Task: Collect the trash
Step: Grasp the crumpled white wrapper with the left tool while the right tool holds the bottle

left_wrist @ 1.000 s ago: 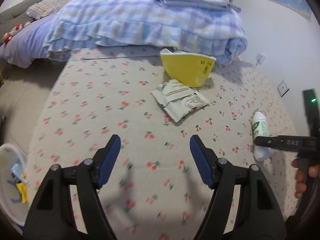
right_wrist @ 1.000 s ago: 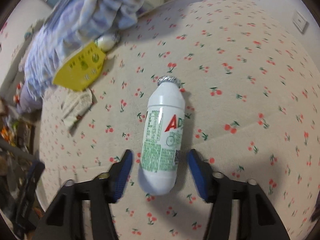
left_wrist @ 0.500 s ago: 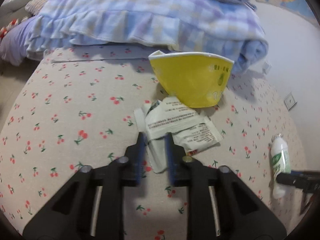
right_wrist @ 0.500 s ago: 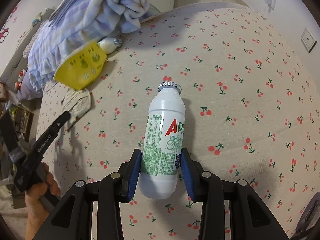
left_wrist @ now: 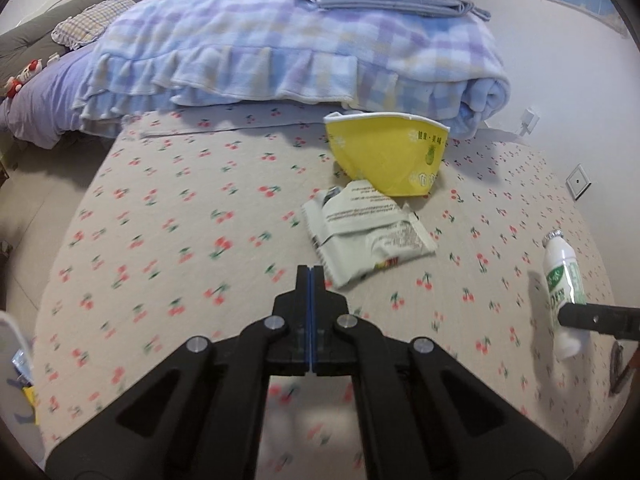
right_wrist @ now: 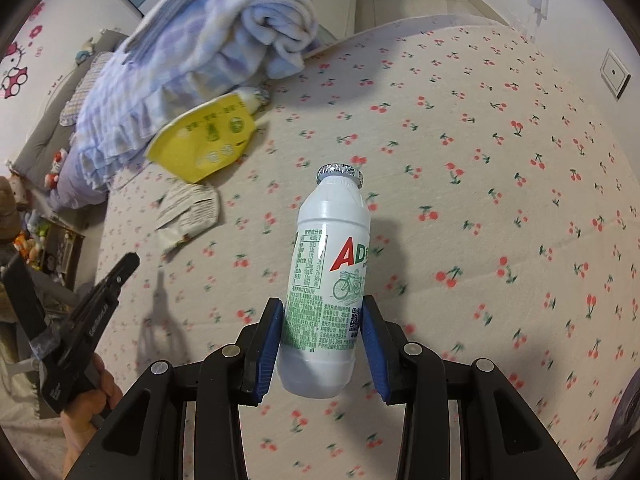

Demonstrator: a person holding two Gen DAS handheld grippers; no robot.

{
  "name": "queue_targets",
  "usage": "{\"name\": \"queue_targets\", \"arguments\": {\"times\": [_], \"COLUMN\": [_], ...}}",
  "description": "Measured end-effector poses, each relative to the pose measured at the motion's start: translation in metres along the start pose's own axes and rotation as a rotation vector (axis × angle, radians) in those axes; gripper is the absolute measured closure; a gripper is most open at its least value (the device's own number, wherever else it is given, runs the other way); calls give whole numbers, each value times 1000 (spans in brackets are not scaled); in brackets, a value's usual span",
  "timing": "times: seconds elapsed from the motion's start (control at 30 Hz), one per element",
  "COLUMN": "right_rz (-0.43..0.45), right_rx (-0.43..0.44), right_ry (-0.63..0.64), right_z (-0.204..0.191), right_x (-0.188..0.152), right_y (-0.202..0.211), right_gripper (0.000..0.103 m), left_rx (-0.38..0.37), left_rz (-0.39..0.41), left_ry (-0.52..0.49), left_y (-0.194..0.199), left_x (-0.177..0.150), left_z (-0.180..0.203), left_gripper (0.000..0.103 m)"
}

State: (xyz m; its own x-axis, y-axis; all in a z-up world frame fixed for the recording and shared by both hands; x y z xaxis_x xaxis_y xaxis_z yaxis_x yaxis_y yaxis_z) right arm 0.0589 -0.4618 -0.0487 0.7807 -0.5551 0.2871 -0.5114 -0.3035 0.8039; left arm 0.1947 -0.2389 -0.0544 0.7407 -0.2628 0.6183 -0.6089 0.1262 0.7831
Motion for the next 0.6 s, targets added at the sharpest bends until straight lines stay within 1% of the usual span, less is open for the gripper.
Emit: {"name": "queue_targets", "arguments": {"times": [0.13,0.43,0.6], "right_rz": [13,48,58], "right_rx": [26,77,118], "right_ry": [18,105,147], "right_z": [-19,-68,-99], "right_x": [-13,-38,-44], "right_y": [8,34,36], "right_gripper": [63,63,63], "left_rx": [-9,-23,-18], "left_rz": [9,34,39], "left_ry": [8,43,91], "left_y": [28,83,99], "left_x": [-8,-26,-37], "left_z": [-22,-75,-107], "left_gripper": [103,103,103]}}
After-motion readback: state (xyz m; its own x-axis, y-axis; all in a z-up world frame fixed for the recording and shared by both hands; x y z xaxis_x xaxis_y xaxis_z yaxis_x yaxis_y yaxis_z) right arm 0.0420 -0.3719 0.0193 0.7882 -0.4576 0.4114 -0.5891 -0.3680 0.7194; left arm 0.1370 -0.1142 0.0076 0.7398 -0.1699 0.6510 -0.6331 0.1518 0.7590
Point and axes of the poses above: each gripper's, at about its wrist camera, not at the fingertips, and y roughly against the way its jaws point, z to its right, x to its top, the point moved 3 cm from there along -y, roughly the way its jaws point, and after that the axes turned 13 degrees about x, right-handed, at the moved point
